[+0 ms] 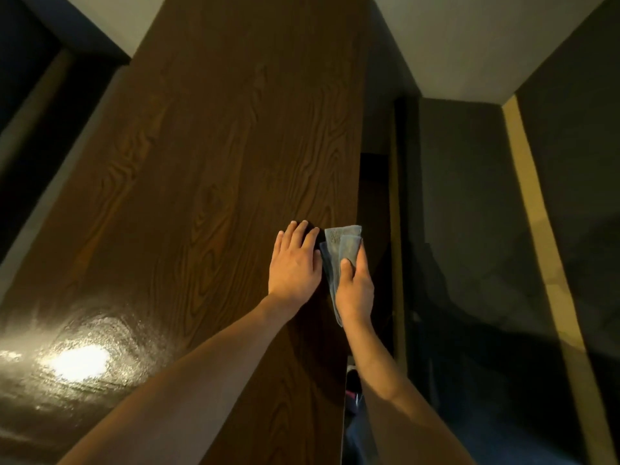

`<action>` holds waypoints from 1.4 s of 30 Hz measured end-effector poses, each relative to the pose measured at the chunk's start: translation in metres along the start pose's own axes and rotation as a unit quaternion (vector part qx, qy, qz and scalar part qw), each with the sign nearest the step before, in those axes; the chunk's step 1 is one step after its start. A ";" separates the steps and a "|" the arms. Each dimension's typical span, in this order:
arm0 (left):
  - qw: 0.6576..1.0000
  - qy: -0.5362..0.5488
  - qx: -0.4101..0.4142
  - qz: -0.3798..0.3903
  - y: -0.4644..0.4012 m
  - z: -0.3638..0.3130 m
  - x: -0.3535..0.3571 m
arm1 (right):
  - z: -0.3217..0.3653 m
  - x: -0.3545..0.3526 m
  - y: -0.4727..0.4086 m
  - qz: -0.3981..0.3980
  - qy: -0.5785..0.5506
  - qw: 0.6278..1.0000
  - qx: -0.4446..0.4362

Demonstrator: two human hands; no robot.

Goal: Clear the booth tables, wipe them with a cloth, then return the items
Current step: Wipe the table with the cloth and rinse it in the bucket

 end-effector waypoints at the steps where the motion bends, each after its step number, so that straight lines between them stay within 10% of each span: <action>1: 1.000 0.002 0.000 0.000 -0.007 -0.001 -0.001 | 0.004 0.001 -0.007 0.003 -0.009 1.000 0.005; 27: 0.992 -0.068 -0.107 0.003 -0.143 -0.027 0.008 | 0.144 0.035 -0.288 0.036 -0.093 0.995 -0.030; 42: 0.995 -0.047 -0.093 -0.003 -0.142 -0.026 0.003 | 0.122 0.032 -0.246 0.038 -0.046 0.996 -0.062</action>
Point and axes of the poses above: each hand's wrist, its own y-axis away from the middle knuckle, its own x-axis out of the palm, z = x × y, the point moved 3 cm from there along -y, towards the middle knuckle, and after that the axes turned 11 degrees about -y, right-handed, at the moved point
